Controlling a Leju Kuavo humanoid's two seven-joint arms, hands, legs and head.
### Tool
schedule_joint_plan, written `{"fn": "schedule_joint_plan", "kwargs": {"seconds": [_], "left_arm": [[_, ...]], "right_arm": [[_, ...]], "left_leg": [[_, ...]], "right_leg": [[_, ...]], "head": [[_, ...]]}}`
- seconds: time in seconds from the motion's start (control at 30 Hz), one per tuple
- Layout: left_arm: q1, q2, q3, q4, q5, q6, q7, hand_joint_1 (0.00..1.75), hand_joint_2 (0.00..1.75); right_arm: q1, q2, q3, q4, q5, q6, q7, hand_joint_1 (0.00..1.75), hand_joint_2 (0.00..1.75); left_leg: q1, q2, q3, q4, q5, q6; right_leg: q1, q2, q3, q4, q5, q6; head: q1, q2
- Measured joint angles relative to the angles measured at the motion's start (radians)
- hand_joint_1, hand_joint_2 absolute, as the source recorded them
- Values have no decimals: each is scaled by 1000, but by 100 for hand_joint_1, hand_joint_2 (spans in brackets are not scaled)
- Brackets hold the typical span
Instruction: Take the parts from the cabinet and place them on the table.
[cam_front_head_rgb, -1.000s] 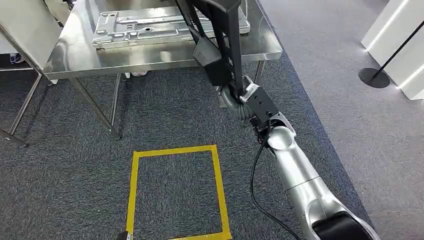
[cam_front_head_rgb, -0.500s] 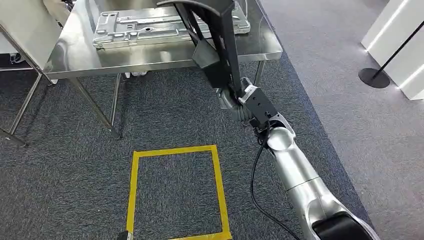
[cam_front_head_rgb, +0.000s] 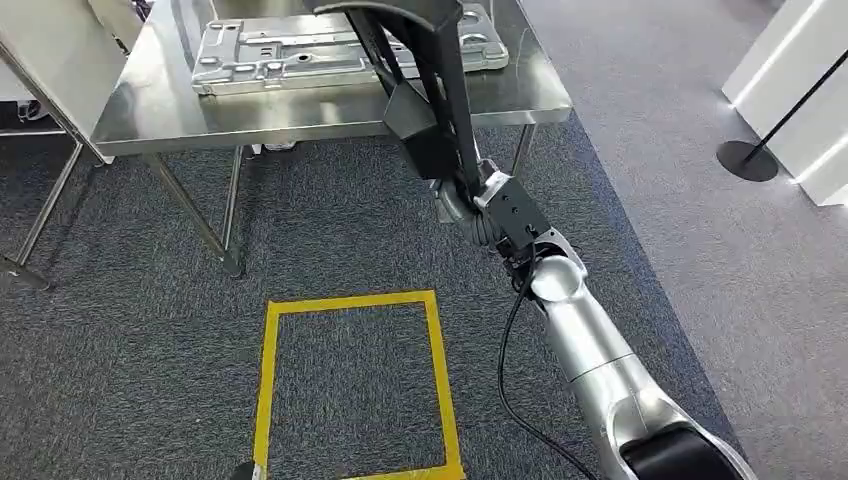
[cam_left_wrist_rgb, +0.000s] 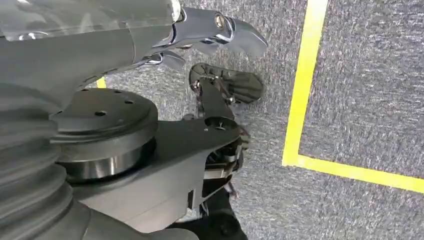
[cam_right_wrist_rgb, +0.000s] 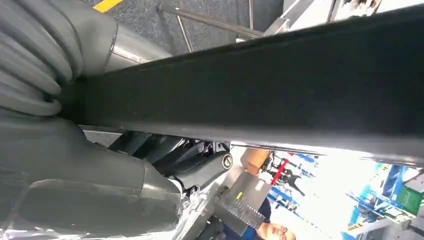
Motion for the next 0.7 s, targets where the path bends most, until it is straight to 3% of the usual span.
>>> {"fn": "schedule_joint_plan", "kwargs": {"seconds": [0.07, 0.1, 0.2, 0.27, 0.3, 0.37, 0.4, 0.43, 0.47, 0.5, 0.57, 0.6, 0.63, 0.7], "left_arm": [[0, 0, -2, 0, -1, 0, 0, 0, 175], [-2, -1, -2, 0, -2, 0, 0, 0, 175], [-3, -1, -5, 0, -7, 0, 3, 0, 175], [-4, -1, -7, 0, -8, 0, 3, 0, 175], [-5, -1, -7, 0, -8, 0, 3, 0, 175], [-5, -1, -8, 0, -10, -2, 6, 0, 175], [-4, -1, -8, 0, -10, -2, 6, 0, 175], [-3, -1, -8, 0, -10, -2, 8, 0, 175], [-3, -1, -8, 0, -10, -2, 9, 0, 175], [-3, 0, -8, 0, -10, -2, 9, 0, 175], [-3, 0, -8, 0, -10, -2, 9, 0, 175], [-4, 0, -8, 0, -10, -2, 10, 0, 175], [-4, 0, -8, 0, -10, -2, 10, 0, 175], [-4, 0, -8, 0, -10, -2, 10, 0, 175]], "right_arm": [[-4, 0, -1, 0, 0, 0, -1, 175, 175], [-6, 0, -2, 1, 0, 0, -2, 175, 175], [-5, 0, -7, 2, 1, 0, -2, 175, 175], [-5, 0, -8, 2, 2, 0, -2, 175, 175], [-6, 0, -9, 2, 2, 0, -2, 175, 175], [-4, 0, -10, 2, 2, 0, -3, 175, 175], [-1, 0, -10, 2, 2, 0, -2, 175, 175], [4, 0, -10, 3, 2, 0, -2, 175, 175], [9, 0, -10, 3, 2, 0, -2, 175, 175], [13, 0, -11, 3, 2, 0, -2, 175, 175], [13, 0, -13, 3, 2, 0, -2, 175, 175], [13, 0, -15, 3, 1, -1, -3, 175, 175], [13, 0, -18, 2, 1, -1, -3, 175, 175], [18, 0, -18, 2, 1, -1, -3, 175, 175]], "left_leg": [[0, -1, 4, 10, -11, -7], [-6, -1, 0, 14, -15, -13], [-1, 2, 5, 8, -17, -29], [-1, 0, 6, 16, -30, -41], [0, 0, -10, 56, -57, -46], [9, 0, -88, 217, -132, -58], [13, 0, -129, 293, -156, -63], [17, 0, -153, 329, -156, -67], [21, 0, -153, 315, -132, -70], [24, 0, -129, 251, -86, -73], [31, 0, -47, 70, 12, -77], [29, -4, -24, 34, -2, -78], [25, -6, -22, 18, -1, -64], [23, -6, -25, 26, -3, -51]], "right_leg": [[2, -4, 84, -181, 78, -12], [11, -6, 93, -192, 61, -13], [15, 0, 93, -197, 62, -24], [1, 0, 106, -213, 67, -33], [-1, -1, 110, -214, 65, -37], [-1, -1, 112, -214, 62, -41], [-1, -1, 112, -214, 61, -41], [-1, 0, 113, -214, 60, -41], [-3, 2, 115, -213, 58, -38], [-6, 4, 118, -212, 55, -33], [-12, 7, 124, -205, 46, -22], [-9, 9, 124, -204, 42, -15], [-6, 11, 120, -198, 42, -9], [-5, 10, 123, -207, 45, 2]], "head": [[0, 0], [-1, 0], [0, 0], [0, 0], [-5, 0], [-9, 0], [-8, 0], [-9, 0], [-10, 0], [-9, 0], [-10, 0], [-11, 0], [-16, 0], [-14, 0]]}}
